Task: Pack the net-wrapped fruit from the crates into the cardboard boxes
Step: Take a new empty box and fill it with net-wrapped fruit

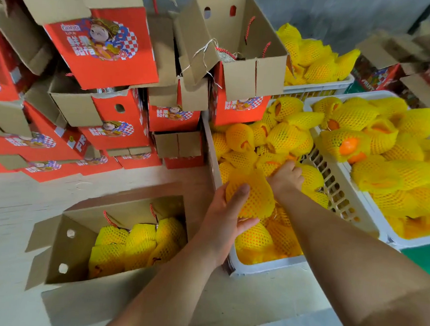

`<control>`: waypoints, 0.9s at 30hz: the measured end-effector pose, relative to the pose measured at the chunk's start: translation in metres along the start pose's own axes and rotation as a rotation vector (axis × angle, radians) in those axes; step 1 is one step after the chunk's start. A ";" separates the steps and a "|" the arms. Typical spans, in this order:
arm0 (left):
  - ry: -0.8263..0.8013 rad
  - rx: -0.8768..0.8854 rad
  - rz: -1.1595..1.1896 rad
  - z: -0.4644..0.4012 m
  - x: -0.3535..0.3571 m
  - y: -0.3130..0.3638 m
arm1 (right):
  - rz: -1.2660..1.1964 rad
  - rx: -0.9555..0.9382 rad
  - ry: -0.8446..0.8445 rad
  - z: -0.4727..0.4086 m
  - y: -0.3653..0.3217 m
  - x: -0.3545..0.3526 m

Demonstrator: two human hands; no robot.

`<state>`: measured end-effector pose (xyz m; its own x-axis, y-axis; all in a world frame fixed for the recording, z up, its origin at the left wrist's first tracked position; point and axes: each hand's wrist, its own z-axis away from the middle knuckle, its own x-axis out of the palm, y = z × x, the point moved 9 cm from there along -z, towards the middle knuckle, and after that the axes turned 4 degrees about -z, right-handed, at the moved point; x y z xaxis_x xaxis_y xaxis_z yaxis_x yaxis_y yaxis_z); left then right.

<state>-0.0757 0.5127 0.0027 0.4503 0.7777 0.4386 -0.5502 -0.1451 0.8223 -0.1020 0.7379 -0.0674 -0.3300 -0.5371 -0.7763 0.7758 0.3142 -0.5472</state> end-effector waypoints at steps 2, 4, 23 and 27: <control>0.008 0.015 -0.023 -0.005 0.002 0.000 | 0.035 -0.001 -0.020 0.003 0.001 -0.002; 0.024 0.015 -0.010 -0.011 0.002 0.001 | 0.085 -0.100 0.007 0.007 -0.005 -0.009; -0.036 0.038 0.236 0.011 -0.070 0.037 | -1.222 -0.075 -0.621 0.173 -0.076 0.023; -0.161 0.053 0.211 0.053 -0.115 0.055 | -1.318 -0.095 -0.846 0.222 -0.111 0.053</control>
<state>-0.1202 0.3828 0.0163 0.4378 0.6202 0.6509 -0.6078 -0.3293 0.7226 -0.0864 0.5010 0.0219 -0.3109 -0.7185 0.6222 0.1499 -0.6835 -0.7144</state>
